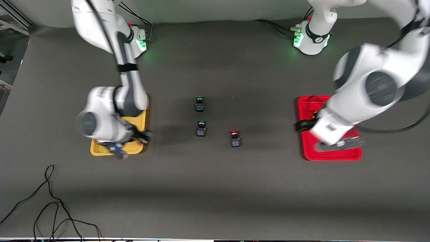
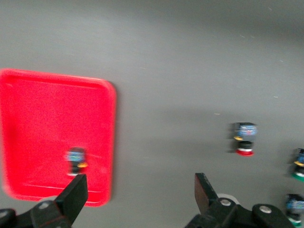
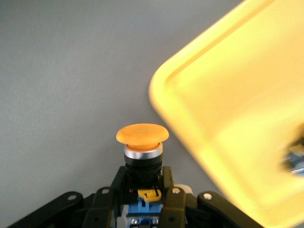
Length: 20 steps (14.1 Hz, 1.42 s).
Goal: Place red and yellow buttons in trays
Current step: 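Carry the yellow button toward the yellow tray while the left gripper reaches another red button, then grasp the red button with the left gripper while the right gripper places its button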
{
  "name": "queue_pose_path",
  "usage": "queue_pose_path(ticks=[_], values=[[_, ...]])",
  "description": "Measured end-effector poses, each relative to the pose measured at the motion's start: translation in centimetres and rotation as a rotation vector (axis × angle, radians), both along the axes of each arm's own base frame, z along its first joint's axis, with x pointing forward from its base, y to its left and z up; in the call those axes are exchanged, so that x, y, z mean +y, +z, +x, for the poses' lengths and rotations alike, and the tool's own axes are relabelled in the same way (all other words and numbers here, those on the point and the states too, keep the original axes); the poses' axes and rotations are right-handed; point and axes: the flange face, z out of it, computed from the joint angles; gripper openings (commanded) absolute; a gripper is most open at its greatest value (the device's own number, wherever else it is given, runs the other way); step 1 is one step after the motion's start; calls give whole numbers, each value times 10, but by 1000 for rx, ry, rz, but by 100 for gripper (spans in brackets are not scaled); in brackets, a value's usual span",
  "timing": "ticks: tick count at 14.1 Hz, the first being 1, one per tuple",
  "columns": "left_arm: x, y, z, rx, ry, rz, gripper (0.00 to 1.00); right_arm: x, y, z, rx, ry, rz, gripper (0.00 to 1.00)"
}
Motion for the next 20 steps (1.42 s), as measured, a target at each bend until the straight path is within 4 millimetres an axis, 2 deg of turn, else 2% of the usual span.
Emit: queue_pose_path(ticks=[1,3,5,6,8,11,13,15,17,20], values=[[-33,-22,2,15,2,-5,100,-29,10,0,-5,27,11,0],[-93,-64,3,6,-7,-26,100,-79,8,-8,-3,80,19,0],[-134,-104,3,-18,-10,-46,100,-108,-9,-20,16,107,22,0],[-147,-123,2,-23,-11,-55,100,-120,-19,-25,18,107,17,0],[-167,-158,-5,-13,-26,-61,99,-133,-37,-34,11,91,15,0],[-200,-194,-23,-34,-36,-61,99,-126,-57,-35,-7,92,39,0],[-212,-218,-34,-48,-44,-53,98,-124,-66,-35,-8,97,38,0],[-212,-243,-38,-59,-55,-48,98,-124,-69,-34,-12,100,30,0],[-208,-263,-42,-69,-67,-39,97,-123,-68,-32,-15,103,29,7],[-206,-276,-44,-65,-70,-33,86,-123,-67,-31,-17,103,29,8]])
